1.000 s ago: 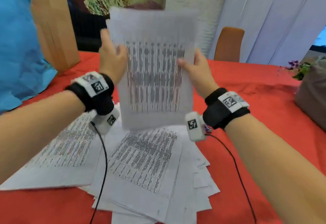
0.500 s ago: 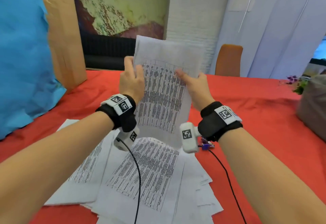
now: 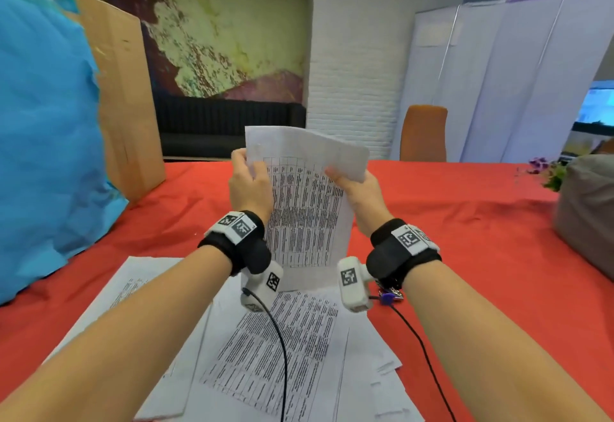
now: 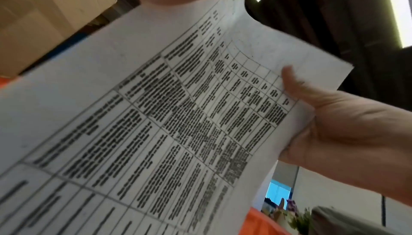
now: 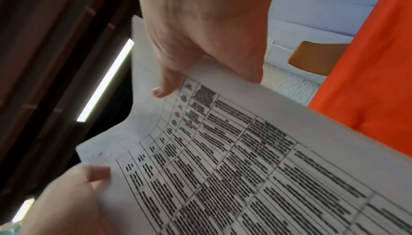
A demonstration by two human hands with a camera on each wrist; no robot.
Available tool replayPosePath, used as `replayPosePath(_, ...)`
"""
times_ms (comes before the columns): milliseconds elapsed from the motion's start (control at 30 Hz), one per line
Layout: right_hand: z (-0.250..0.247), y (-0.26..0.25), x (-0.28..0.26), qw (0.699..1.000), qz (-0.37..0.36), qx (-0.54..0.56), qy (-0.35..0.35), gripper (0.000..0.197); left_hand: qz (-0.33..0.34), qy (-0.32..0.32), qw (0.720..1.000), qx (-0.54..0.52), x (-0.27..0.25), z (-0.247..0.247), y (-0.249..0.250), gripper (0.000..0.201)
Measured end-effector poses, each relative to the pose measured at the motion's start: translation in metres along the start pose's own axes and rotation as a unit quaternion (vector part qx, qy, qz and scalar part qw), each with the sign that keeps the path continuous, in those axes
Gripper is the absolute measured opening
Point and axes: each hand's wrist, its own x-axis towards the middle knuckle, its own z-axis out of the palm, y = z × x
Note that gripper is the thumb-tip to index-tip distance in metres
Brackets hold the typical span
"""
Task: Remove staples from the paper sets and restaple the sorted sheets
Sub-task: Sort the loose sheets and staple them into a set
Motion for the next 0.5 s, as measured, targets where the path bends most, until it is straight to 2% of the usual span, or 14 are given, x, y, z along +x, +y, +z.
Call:
replayPosePath(67, -0.001, -0.007, 0.009, 0.999, -0.021, 0.008, 0.031, 0.037, 0.065, 0.024, 0.998, -0.008, 0.005, -0.002, 0.008, 0.042)
replayPosePath(133, -0.006, -0.016, 0.015, 0.995, -0.074, -0.054, 0.029, 0.052, 0.138, 0.011, 0.990, -0.015, 0.011, -0.008, 0.018, 0.065)
replayPosePath(167, -0.009, -0.021, 0.019, 0.986, -0.117, -0.112, 0.023, 0.063, 0.173, -0.003, 0.985, -0.013, 0.014, -0.011, 0.021, 0.073)
replayPosePath(233, -0.015, -0.033, 0.022, 0.943, -0.216, -0.254, -0.002, 0.077, 0.231, -0.034, 0.972, 0.014, 0.017, -0.017, 0.023, 0.071)
replayPosePath(300, -0.017, -0.040, 0.024, 0.882, -0.287, -0.370, -0.055, 0.064, 0.256, -0.054, 0.964, 0.053, 0.021, -0.021, 0.020, 0.055)
replayPosePath(333, -0.017, -0.043, 0.023, 0.860, -0.308, -0.401, -0.066, 0.053, 0.255, -0.056, 0.963, 0.064, 0.023, -0.022, 0.016, 0.047)
replayPosePath(367, -0.018, -0.044, 0.024, 0.855, -0.316, -0.407, -0.060, 0.044, 0.250, -0.053, 0.964, 0.066, 0.024, -0.023, 0.012, 0.041)
replayPosePath(433, -0.019, -0.042, 0.022, 0.882, -0.296, -0.367, -0.023, 0.036, 0.243, -0.040, 0.968, 0.054, 0.025, -0.026, 0.009, 0.035)
replayPosePath(500, -0.023, -0.033, 0.019, 0.943, -0.225, -0.246, 0.011, 0.036, 0.241, -0.011, 0.970, 0.025, 0.023, -0.030, 0.010, 0.033)
